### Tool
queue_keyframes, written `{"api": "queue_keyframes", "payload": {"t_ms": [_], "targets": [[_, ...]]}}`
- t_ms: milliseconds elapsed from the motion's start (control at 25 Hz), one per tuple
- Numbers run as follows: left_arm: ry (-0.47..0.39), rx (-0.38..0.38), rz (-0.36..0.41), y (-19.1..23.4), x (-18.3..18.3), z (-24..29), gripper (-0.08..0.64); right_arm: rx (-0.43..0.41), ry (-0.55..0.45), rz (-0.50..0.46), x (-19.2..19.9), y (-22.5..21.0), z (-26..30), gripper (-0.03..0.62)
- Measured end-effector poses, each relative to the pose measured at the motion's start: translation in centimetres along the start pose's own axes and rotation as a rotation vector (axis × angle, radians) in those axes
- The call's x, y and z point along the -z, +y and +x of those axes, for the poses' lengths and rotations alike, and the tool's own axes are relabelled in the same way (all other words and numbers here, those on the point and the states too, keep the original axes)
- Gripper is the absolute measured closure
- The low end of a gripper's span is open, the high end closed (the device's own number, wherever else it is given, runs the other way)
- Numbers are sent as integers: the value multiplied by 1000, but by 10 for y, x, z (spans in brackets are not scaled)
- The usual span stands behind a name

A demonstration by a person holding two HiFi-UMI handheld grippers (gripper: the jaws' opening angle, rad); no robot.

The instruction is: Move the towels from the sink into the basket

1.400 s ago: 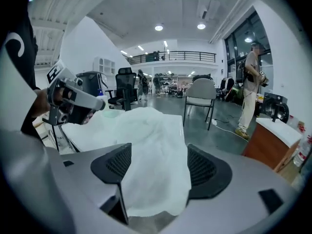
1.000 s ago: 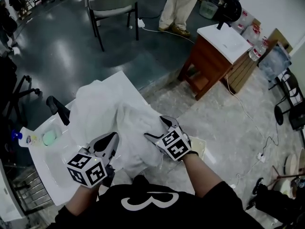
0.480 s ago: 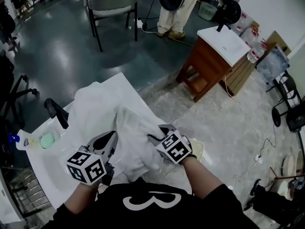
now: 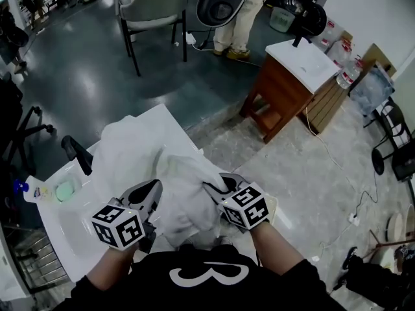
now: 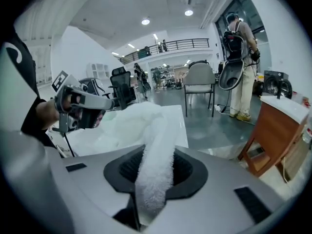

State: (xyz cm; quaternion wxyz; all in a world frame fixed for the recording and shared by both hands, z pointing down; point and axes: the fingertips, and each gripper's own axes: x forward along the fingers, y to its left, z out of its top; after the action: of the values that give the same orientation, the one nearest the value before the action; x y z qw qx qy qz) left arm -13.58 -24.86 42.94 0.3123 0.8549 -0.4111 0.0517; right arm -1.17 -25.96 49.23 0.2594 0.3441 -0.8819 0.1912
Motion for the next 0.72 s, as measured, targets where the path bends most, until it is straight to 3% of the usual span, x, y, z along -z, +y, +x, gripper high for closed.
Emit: {"api": "queue_keyframes", "payload": {"t_ms": [360,720], "targets": [[-27,-29,12,-41,-6,6,554,-35,-171,-4,-51,-14,-75,486],[-19,-45,16,-96,2,36,554,-26,-272,-44,-66,-50,-164,486]]}}
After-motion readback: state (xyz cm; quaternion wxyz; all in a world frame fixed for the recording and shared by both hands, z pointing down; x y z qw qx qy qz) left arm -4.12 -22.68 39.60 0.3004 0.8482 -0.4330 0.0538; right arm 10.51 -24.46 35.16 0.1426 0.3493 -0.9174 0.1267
